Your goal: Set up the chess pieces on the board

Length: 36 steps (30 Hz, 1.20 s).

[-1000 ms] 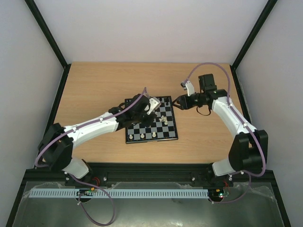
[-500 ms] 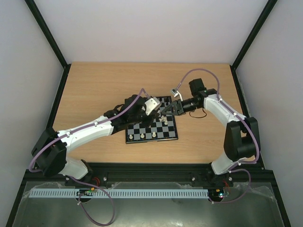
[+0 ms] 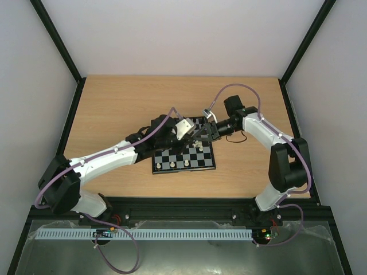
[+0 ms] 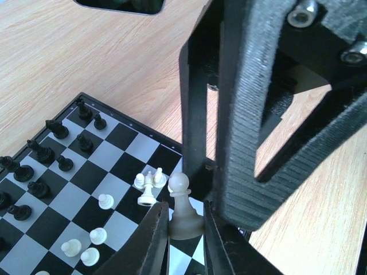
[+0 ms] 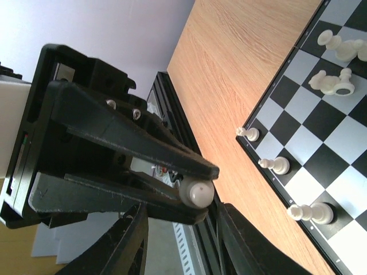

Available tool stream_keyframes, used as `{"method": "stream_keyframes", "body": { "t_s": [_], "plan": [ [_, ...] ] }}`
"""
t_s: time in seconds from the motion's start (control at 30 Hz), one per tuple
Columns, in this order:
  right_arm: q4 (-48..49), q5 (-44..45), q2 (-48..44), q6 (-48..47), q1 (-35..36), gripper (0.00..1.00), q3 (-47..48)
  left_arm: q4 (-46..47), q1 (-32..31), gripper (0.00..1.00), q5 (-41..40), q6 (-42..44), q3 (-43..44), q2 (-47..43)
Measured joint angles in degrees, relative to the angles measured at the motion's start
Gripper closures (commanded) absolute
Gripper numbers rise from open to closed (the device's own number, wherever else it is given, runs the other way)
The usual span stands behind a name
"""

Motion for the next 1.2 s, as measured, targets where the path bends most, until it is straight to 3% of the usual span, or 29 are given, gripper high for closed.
{"method": "stream_keyframes", "body": {
  "t_s": [0.53, 1.03, 1.1, 1.17, 1.2],
  "plan": [
    [0.0, -0.2, 1.9, 0.0, 0.0, 0.69, 1.8, 0.1, 0.0, 0.88, 1.5, 0.4, -0.9, -1.4],
    [-2.1, -3.6, 2.1, -3.6, -0.2, 0.87, 1.8, 0.5, 0.0, 0.87, 2.0, 0.3, -0.9, -1.4],
    [-2.4, -3.3, 2.1, -3.9, -0.3, 0.89, 1.8, 0.5, 0.0, 0.76, 1.9, 0.3, -0.9, -1.4],
    [-2.3, -2.6, 2.0, -3.9, -0.3, 0.9, 1.8, 0.5, -0.1, 0.58, 1.7, 0.0, -0.9, -1.4],
    [-2.2, -2.1, 1.8, -3.8, -0.3, 0.9, 1.7, 0.5, -0.2, 0.17, 1.4, 0.0, -0.9, -1.4]
  ]
}}
